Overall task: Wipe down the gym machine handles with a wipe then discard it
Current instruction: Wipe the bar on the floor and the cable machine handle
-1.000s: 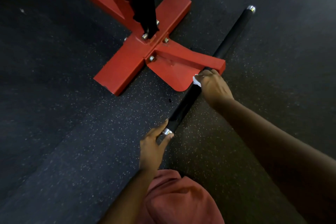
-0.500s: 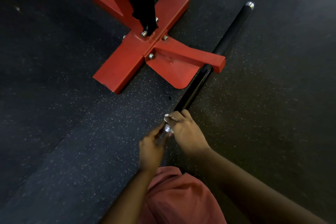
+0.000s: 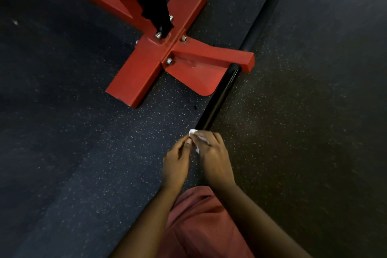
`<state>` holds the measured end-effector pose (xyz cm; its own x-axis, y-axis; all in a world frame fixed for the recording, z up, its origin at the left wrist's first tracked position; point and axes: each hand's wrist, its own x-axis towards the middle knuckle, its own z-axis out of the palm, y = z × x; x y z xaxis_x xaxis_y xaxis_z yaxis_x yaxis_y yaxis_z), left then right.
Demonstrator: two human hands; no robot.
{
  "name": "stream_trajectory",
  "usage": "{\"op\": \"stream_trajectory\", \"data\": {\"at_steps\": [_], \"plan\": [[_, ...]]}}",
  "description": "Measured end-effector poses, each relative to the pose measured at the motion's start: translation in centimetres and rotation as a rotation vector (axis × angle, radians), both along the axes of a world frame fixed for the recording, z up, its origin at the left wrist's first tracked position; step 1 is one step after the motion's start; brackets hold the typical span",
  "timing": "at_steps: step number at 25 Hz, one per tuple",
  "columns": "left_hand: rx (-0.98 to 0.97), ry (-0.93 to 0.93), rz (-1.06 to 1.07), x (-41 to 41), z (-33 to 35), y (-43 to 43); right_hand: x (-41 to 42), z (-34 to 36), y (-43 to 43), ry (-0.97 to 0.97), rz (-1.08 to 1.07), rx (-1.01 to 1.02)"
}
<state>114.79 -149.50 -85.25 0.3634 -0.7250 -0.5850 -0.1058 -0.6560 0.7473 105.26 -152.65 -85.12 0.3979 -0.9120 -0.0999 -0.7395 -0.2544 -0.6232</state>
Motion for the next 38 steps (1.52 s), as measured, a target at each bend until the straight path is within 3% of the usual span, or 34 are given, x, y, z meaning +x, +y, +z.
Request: {"op": "stream_trajectory", "data": {"at_steps": [2, 4, 6, 8, 11, 18, 25, 29, 33, 38], "plan": [[0.008, 0.008, -0.017, 0.1, 0.4, -0.5, -0.5, 0.5, 0.2, -0.268, -0.286, 0.119], [-0.063, -0.044, -0.085, -0.1, 0.6, -1.2, -1.4, 0.7, -2.1, -0.479, -0.831, 0.284], [-0.156, -0.085, -0.149, -0.4, 0.5, -2.2, -2.1, -0.3, -6.0, -0.680, -1.156, 0.477], [-0.212, -0.105, -0.192, -0.6, 0.2, -3.3, -1.7, -1.1, -10.0, -0.856, -1.182, 0.594], [-0.228, -0.162, -0.232, -0.6, 0.1, -4.2, -0.8, -2.1, -12.7, -0.957, -1.135, 0.633], [-0.181, -0.179, -0.224, -0.6, 0.2, -4.1, 0.4, -3.3, -5.8, -1.155, -1.085, 0.750], [-0.154, -0.090, -0.265, 0.2, 0.1, -3.3, 1.9, -2.8, 1.5, -1.078, -1.107, 0.758], [-0.107, -0.016, -0.311, 1.3, 0.7, -2.2, 3.5, -1.7, 3.9, -1.030, -1.336, 0.840], [-0.049, 0.031, -0.292, 2.0, 1.3, -2.0, 5.8, 0.0, 2.8, -1.268, -1.596, 1.022], [-0.002, 0.077, -0.291, 2.6, 1.9, -3.0, 4.5, 2.5, 1.0, -1.359, -1.734, 1.100]]}}
